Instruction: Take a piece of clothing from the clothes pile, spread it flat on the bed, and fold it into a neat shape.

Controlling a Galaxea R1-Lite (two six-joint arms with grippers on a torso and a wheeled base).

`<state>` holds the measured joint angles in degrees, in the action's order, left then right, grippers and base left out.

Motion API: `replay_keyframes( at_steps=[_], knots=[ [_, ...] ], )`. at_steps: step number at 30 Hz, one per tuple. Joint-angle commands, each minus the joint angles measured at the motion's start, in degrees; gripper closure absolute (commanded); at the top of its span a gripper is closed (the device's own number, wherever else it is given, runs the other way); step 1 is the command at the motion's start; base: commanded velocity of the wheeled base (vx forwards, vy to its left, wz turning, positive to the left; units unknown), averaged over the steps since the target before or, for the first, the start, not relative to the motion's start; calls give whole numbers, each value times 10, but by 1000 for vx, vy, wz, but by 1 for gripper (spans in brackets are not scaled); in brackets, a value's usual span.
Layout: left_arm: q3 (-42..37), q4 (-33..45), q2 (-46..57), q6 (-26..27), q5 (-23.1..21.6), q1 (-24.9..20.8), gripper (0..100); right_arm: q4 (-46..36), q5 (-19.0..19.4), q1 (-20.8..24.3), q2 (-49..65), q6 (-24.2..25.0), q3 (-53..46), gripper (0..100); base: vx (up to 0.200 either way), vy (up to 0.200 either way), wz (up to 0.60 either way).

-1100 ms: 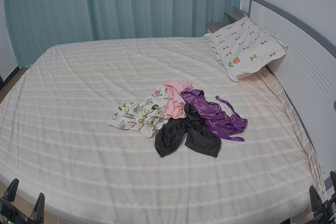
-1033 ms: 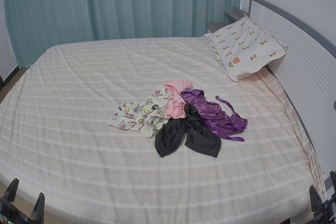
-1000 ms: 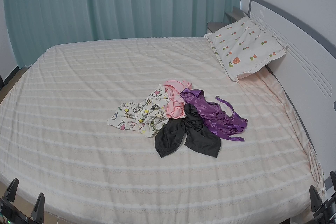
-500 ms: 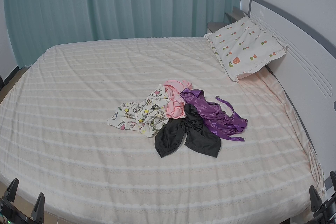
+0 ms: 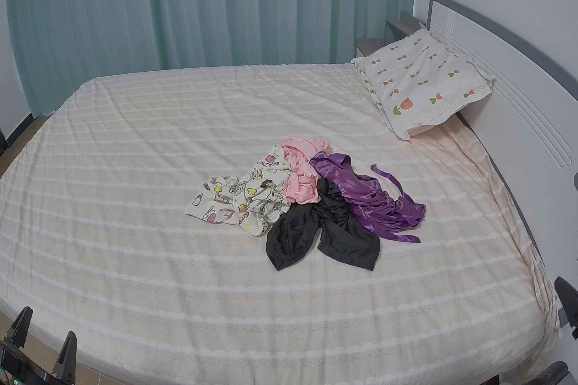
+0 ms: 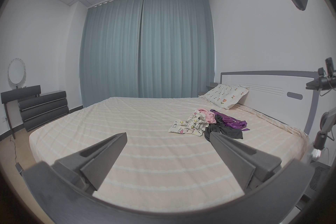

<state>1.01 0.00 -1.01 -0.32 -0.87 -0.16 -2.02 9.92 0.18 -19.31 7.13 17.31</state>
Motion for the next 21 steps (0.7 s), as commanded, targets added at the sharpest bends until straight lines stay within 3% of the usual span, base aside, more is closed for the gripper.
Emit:
replay_keyframes(
  at_steps=[1, 10, 21],
  knots=[
    [-9, 0, 10, 0, 0, 1, 0, 44, 81, 17, -260, 29, 13, 0, 0, 0, 0],
    [-9, 0, 10, 1, 0, 0, 0, 214, 77, 65, -516, 78, 20, 0, 0, 0, 0],
    [-9, 0, 10, 0, 0, 0, 0, 305, 74, 92, -754, 148, 99, 0, 0, 0, 0]
  ],
)
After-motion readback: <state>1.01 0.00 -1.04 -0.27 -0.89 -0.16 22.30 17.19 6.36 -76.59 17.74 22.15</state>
